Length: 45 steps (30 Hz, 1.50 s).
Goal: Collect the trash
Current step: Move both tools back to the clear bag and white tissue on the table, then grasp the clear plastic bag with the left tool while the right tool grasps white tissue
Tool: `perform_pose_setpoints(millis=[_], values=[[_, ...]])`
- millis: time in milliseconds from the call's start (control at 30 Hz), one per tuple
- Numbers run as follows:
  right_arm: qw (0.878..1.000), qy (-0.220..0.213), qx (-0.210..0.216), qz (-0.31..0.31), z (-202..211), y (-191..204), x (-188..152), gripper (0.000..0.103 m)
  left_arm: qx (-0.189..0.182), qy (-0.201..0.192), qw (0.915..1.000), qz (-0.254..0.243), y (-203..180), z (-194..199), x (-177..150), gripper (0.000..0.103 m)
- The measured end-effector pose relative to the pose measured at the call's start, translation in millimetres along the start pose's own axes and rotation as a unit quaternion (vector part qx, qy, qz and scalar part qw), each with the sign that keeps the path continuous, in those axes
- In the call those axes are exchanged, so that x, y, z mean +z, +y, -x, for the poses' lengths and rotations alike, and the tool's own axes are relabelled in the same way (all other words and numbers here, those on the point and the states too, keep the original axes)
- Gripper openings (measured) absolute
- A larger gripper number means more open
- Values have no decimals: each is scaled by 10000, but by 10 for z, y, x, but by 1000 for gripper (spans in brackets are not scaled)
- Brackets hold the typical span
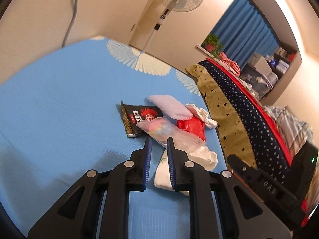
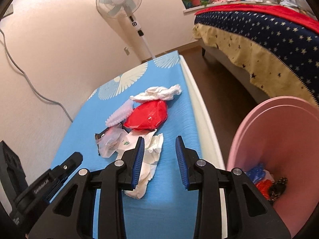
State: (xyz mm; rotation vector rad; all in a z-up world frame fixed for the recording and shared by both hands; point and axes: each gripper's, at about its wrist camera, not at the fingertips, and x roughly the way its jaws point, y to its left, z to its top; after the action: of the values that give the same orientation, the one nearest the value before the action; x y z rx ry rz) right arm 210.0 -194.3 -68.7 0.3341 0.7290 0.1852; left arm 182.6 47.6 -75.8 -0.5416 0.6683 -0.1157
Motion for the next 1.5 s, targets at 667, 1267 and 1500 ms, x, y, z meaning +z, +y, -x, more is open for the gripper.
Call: perform_pose_setpoints(millis=[667, 1267, 1500], values=[[9981, 510, 316, 127, -321, 75, -52, 27, -704, 575, 9905, 1027, 106, -536, -28, 36], [9980, 188, 376, 474, 112, 250, -41, 4, -285, 141, 9993, 179, -106, -47, 110, 1], [9972, -25, 276, 696, 469, 336, -64, 3, 0, -73, 9996, -259, -190, 363, 137, 1]])
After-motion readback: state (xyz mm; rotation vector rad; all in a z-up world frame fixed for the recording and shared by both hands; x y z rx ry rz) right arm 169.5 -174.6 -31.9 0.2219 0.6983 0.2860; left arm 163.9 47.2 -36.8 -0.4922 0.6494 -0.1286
